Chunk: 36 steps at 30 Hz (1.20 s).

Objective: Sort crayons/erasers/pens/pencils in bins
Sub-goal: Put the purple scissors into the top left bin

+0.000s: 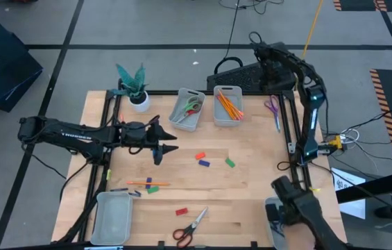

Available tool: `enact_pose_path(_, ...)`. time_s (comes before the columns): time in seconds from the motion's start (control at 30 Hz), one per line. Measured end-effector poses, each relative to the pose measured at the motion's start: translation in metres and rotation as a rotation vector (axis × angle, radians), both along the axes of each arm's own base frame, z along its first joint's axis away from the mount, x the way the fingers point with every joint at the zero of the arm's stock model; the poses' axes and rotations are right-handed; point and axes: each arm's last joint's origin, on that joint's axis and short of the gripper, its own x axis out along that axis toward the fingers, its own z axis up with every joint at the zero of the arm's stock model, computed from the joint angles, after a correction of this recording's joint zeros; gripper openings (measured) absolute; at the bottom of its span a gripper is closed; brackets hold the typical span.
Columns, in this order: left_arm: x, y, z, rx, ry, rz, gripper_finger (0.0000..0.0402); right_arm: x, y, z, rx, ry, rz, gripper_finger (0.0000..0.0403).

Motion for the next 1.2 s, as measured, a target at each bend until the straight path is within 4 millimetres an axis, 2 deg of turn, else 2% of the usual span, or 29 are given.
enact_pose_path(0.1, 0.0, 0.006, 0.0, -0.011, 0.0, 0.025, 0.0209, -0.006, -0.017, -0.003, 0.06, 0.03, 0.041, 0.0125)
enact_pose_path(0.2, -0.001, 0.018, 0.0, -0.004, 0.0, 0.071, 0.0209, -0.017, -0.021, -0.014, 0.166, 0.049, 0.016, 0.0125)
enact_pose_path(0.27, -0.002, 0.028, 0.002, -0.002, -0.003, 0.108, 0.0209, -0.019, -0.021, -0.019, 0.202, 0.0, 0.011, 0.0126)
enact_pose_path(0.4, -0.005, 0.047, 0.005, -0.002, -0.016, 0.131, 0.0209, -0.013, -0.013, -0.02, 0.228, -0.002, 0.055, 0.0136)
enact_pose_path(0.53, -0.009, 0.061, 0.007, 0.003, -0.022, 0.162, 0.0209, 0.001, 0.006, -0.007, 0.203, -0.001, 0.099, 0.0157)
enact_pose_path(0.67, -0.012, 0.07, 0.007, 0.017, -0.018, 0.199, 0.0209, 0.023, 0.042, 0.0, 0.113, 0.052, 0.168, 0.0175)
enact_pose_path(0.87, -0.011, 0.07, 0.006, 0.048, -0.011, 0.183, 0.0209, 0.037, 0.128, -0.004, 0.018, 0.135, 0.215, 0.018)
enact_pose_path(1.03, -0.008, 0.071, 0.002, 0.086, 0.015, 0.17, 0.0209, 0.033, 0.202, -0.018, -0.069, 0.116, 0.187, 0.0177)
enact_pose_path(1.2, -0.005, 0.072, -0.004, 0.099, 0.041, 0.17, 0.0209, 0.016, 0.255, -0.028, -0.206, 0.037, 0.063, 0.0168)
